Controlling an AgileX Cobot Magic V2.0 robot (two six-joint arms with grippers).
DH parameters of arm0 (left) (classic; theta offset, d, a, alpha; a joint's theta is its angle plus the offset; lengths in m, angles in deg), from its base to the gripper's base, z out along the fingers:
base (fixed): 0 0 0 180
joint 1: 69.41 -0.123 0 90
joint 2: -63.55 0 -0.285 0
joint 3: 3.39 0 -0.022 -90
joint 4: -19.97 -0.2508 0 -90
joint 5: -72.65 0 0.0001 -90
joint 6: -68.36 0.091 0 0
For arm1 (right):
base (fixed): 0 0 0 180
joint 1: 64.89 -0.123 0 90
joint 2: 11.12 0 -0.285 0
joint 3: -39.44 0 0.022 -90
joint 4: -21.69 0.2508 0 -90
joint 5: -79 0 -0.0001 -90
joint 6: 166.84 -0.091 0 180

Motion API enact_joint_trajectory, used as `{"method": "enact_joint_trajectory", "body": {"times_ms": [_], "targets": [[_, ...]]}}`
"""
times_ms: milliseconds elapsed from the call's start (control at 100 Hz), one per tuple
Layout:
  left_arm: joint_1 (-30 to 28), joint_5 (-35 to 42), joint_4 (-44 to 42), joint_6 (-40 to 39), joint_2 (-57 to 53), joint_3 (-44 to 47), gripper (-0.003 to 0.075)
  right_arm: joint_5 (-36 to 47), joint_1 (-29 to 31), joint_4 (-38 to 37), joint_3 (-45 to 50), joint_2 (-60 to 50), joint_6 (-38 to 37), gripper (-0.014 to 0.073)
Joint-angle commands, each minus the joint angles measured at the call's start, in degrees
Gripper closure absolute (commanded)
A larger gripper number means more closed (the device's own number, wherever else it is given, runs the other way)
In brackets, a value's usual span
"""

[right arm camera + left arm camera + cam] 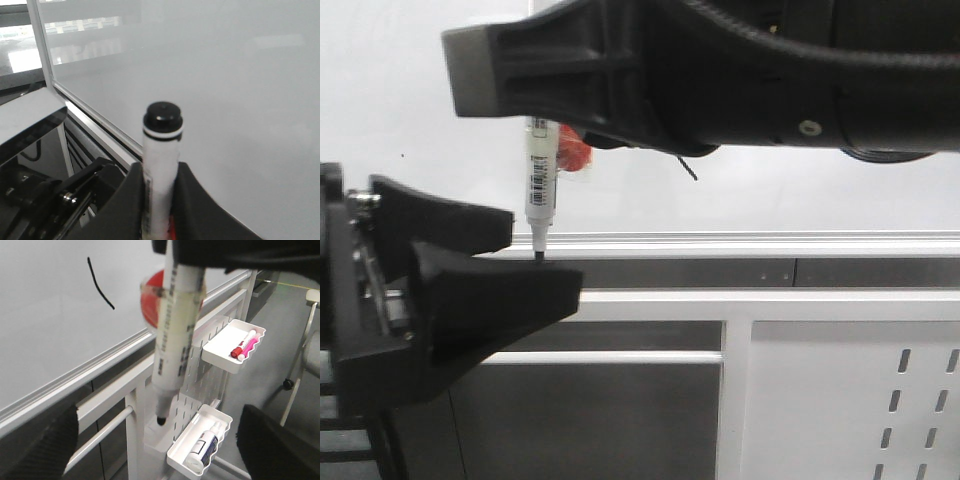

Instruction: Write number 1 on whiteboard

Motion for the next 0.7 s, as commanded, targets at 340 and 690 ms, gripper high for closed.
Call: {"method": "enact_joint_trajectory", "body": {"times_ms": [340, 690], "targets": [[-0.19, 12.48, 10.51, 4.43, -10.81, 6.93, 0.0154, 5.32, 1.31, 1.96, -1.77, -1.43, 4.11, 0.0673], [-0.19, 12.48, 26.44, 8.07, -13.14, 14.08, 0.0154, 7.70, 1.95, 3.09, -1.77, -1.43, 10.47, 0.0673]]}}
